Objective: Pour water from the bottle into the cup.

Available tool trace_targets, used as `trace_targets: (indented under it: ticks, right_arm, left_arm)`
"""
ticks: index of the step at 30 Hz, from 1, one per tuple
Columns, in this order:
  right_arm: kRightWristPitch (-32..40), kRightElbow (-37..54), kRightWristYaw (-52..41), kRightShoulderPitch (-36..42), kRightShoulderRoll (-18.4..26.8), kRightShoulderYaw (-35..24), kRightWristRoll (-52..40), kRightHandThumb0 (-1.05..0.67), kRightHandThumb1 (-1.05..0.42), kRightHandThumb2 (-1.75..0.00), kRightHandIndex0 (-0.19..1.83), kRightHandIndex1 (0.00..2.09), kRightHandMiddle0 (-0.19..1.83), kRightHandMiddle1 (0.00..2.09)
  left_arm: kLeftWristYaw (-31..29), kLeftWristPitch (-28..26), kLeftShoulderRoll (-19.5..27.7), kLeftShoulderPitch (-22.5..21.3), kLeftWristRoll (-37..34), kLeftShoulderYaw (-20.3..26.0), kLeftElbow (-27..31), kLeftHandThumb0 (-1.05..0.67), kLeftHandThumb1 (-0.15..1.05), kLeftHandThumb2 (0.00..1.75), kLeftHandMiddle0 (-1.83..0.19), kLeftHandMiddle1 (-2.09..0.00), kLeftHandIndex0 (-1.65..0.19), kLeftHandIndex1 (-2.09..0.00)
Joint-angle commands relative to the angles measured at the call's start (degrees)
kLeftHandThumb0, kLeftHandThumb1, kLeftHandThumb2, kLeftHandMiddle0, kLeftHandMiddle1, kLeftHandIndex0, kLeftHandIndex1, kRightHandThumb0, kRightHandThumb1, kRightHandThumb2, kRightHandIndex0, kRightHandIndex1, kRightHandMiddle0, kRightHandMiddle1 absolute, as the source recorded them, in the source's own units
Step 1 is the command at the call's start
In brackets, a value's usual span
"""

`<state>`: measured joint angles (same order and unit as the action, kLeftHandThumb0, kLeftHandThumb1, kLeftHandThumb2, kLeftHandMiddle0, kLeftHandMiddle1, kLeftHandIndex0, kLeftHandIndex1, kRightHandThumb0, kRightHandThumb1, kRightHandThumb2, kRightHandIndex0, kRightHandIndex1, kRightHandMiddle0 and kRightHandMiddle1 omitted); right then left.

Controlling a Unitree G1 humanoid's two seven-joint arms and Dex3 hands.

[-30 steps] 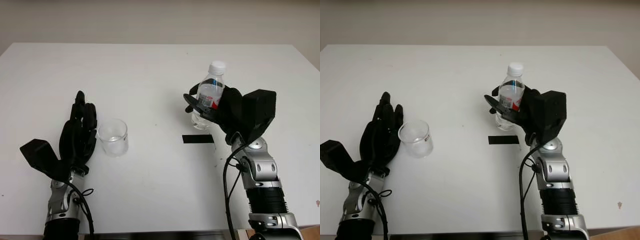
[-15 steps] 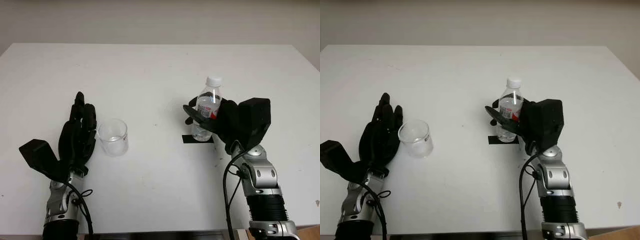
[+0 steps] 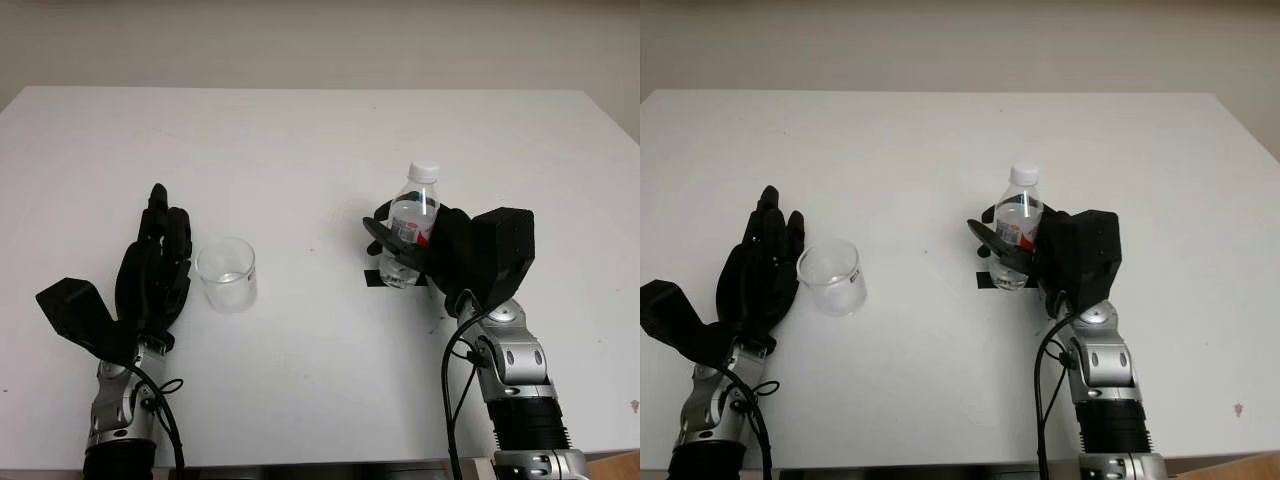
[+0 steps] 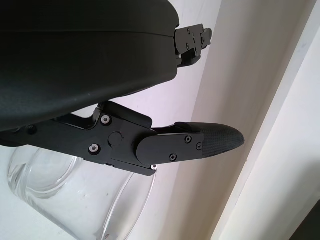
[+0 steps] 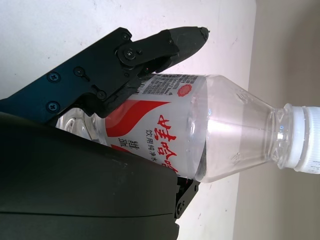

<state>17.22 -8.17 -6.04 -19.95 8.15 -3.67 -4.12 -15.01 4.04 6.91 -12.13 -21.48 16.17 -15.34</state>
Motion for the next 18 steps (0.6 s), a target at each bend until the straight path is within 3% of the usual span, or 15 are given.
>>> trace_targets:
  ticks: [1,6,8,12,14,16,18]
  right_arm:
    - [-0.7,-0.5,0.01,0.35,-0.5,0.08,-0.04,-0.41,-1.05,-0.41,1.59,2.09,1.16,2.09]
    - [-2.8,-1.14,-0.54,0.71,-0.45,0.27,0.06,-0.42,-1.05,-0.37,1.51,2.09,1.07,2.09]
    - [-4.54,-1.66,-0.39,0.99,-0.67,0.29,0.23,-0.44,-1.05,-0.31,1.34,2.09,0.93,2.09]
    - [-7.99,-2.21,1.31,1.84,-0.95,1.14,2.29,-0.59,-1.05,-0.12,0.67,2.09,0.42,2.09]
    - [-10.16,-2.85,1.07,2.27,-0.97,1.34,2.59,-0.62,-1.03,-0.08,0.26,2.09,0.16,1.98]
    - [-10.64,-2.96,1.16,2.49,-0.71,1.82,3.41,-0.66,-1.01,-0.06,0.03,2.05,0.04,1.86]
    - [-9.54,-2.0,0.4,2.85,0.66,3.01,5.2,-0.71,-0.99,-0.05,-0.12,1.82,-0.11,1.72]
  left_arm:
    - [-0.44,-0.04,0.5,0.9,0.1,0.2,-0.43,-0.74,1.05,0.43,0.15,-0.05,0.15,-0.05]
    - [-0.43,0.24,0.47,0.85,0.36,0.33,-0.54,-0.74,1.05,0.43,0.15,-0.05,0.14,-0.05]
    - [-0.4,0.18,0.45,0.89,0.37,0.33,-0.46,-0.73,1.05,0.43,0.15,-0.05,0.14,-0.06]
    - [-0.51,0.1,0.54,0.93,0.33,0.39,-0.5,-0.74,1.05,0.43,0.15,-0.05,0.14,-0.05]
    - [-0.53,-0.03,0.66,0.91,0.35,0.43,-0.5,-0.74,1.05,0.43,0.15,-0.05,0.14,-0.05]
    - [-0.46,-0.11,0.77,0.86,0.4,0.48,-0.55,-0.74,1.05,0.43,0.15,-0.05,0.14,-0.05]
    - [-0.47,0.02,0.81,0.82,0.44,0.54,-0.65,-0.74,1.05,0.42,0.15,-0.05,0.14,-0.05]
